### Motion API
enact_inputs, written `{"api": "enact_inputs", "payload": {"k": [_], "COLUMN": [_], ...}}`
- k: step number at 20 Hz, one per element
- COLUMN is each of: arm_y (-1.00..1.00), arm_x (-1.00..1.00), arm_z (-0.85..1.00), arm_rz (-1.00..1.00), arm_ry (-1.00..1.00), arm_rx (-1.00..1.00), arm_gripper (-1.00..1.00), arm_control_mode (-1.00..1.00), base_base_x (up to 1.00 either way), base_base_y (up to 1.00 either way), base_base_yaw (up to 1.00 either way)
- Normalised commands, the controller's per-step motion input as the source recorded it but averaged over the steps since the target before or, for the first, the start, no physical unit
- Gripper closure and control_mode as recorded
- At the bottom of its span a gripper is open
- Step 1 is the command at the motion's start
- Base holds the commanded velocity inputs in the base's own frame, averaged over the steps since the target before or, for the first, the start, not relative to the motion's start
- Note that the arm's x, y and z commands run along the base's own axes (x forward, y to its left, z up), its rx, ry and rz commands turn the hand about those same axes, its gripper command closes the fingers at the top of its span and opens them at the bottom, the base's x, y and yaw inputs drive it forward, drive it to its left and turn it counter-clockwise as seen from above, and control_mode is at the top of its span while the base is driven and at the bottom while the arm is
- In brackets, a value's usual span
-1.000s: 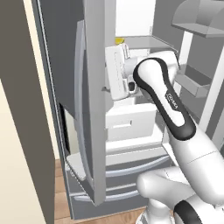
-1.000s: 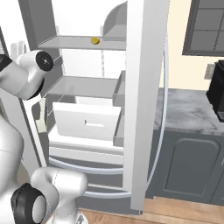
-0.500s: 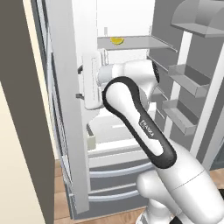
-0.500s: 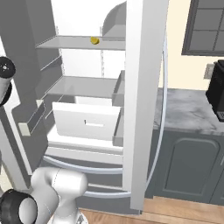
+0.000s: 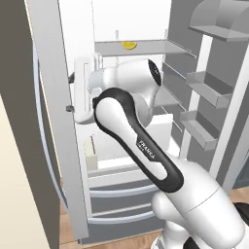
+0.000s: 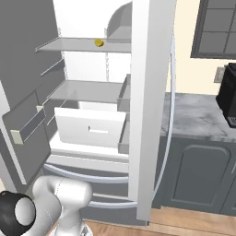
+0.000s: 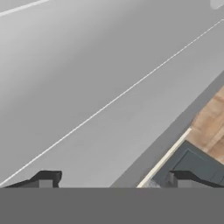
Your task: There is a bowl on the dining counter. Grab a lemon wedge from the fridge and place it in the bowl. Then get the liquor bottle and glass cup from the cabinet and place them next to the bowl.
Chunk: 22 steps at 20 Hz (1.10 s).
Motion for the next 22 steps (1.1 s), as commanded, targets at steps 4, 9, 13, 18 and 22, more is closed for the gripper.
{"api": "enact_inputs", "payload": {"k": [4, 9, 13, 18, 22], "arm_y": [0.22, -0.12, -0.54, -0.77, -0.85], "arm_x": [0.01, -0.47, -0.99, -0.8, -0.37], "arm_z": [-0.13, -0.05, 0.0, 0.0, 0.02], "arm_rz": [0.0, -0.03, -0.09, -0.03, 0.0], "arm_ry": [0.12, -0.09, -0.08, -0.01, 0.0], "arm_rx": [-0.09, -0.08, -0.03, -0.01, -0.1], "arm_gripper": [-1.0, -1.0, -1.0, -1.0, -1.0], "arm_control_mode": [-1.0, -1.0, -1.0, -1.0, -1.0], "base_base_x": [0.0, 0.0, 0.0, 0.0, 0.0], "base_base_y": [0.0, 0.0, 0.0, 0.0, 0.0], "base_base_yaw": [0.0, 0.0, 0.0, 0.0, 0.0]}}
